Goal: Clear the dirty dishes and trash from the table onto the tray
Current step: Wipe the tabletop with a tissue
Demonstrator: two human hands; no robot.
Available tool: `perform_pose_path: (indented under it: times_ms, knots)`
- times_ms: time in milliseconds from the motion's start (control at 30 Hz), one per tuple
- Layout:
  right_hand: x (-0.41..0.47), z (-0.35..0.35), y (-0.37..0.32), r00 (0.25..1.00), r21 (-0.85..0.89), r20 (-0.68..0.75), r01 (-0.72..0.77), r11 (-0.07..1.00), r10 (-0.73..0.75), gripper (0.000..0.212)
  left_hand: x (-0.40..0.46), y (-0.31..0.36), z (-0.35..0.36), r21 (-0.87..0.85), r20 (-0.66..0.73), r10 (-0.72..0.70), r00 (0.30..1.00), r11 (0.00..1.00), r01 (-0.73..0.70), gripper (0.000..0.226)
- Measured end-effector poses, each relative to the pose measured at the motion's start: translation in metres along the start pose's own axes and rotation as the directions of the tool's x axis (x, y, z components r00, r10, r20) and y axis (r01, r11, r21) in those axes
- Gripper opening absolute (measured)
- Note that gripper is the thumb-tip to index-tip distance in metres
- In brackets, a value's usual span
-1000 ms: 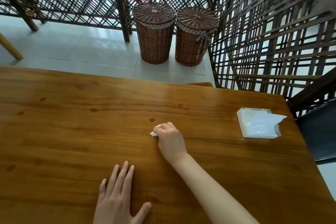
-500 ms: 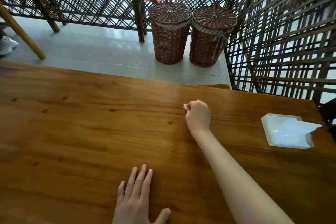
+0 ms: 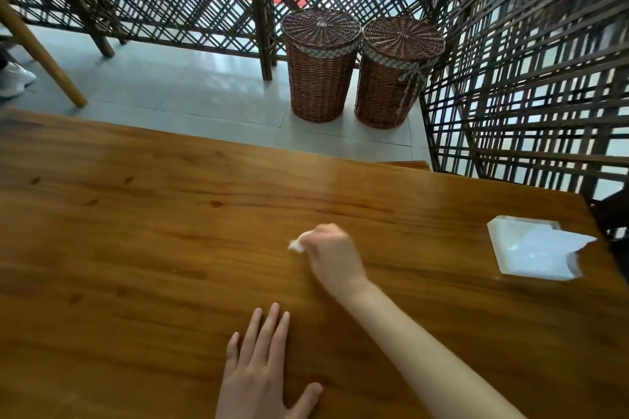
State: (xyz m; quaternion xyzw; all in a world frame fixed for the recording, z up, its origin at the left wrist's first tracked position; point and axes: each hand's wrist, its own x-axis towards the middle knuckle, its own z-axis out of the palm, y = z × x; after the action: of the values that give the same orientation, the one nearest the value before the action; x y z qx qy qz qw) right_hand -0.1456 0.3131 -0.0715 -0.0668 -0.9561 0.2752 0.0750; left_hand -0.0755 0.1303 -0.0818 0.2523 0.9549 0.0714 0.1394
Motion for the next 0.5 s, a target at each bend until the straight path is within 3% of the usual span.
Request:
perform_pose_path:
  times_ms: [100,233,333,433,500]
  knots:
    - [0.023,-0.025,0.029,0.943,0.106,-0.214,-0.236,0.966,0.254,0.016,-0.002,-0.002,0.004,-0.012,-0.019,0.032,0.999,0.999,-0.032,0.09]
    - [0.043,-0.014,0.039,0.852,0.113,-0.256,-0.442,0.89,0.456,0.023,-0.001,-0.001,0.004,0.013,-0.045,0.037,0.998,0.999,-0.036,0.091]
    - [0.042,0.009,0.015,0.898,0.024,-0.255,-0.365,0.931,0.359,0.026,0.0,-0.001,0.0,0.014,-0.054,0.034,0.998,0.999,-0.034,0.087]
    - [0.034,0.032,-0.02,0.987,0.018,-0.091,-0.133,0.991,0.134,0.029,0.0,-0.001,0.0,0.025,-0.078,0.047,0.996,0.999,-0.045,0.087]
    - [0.025,0.044,-0.037,1.0,0.012,0.011,0.011,1.0,-0.012,0.026,0.001,-0.001,0.0,0.031,-0.09,0.047,0.995,0.999,-0.044,0.086]
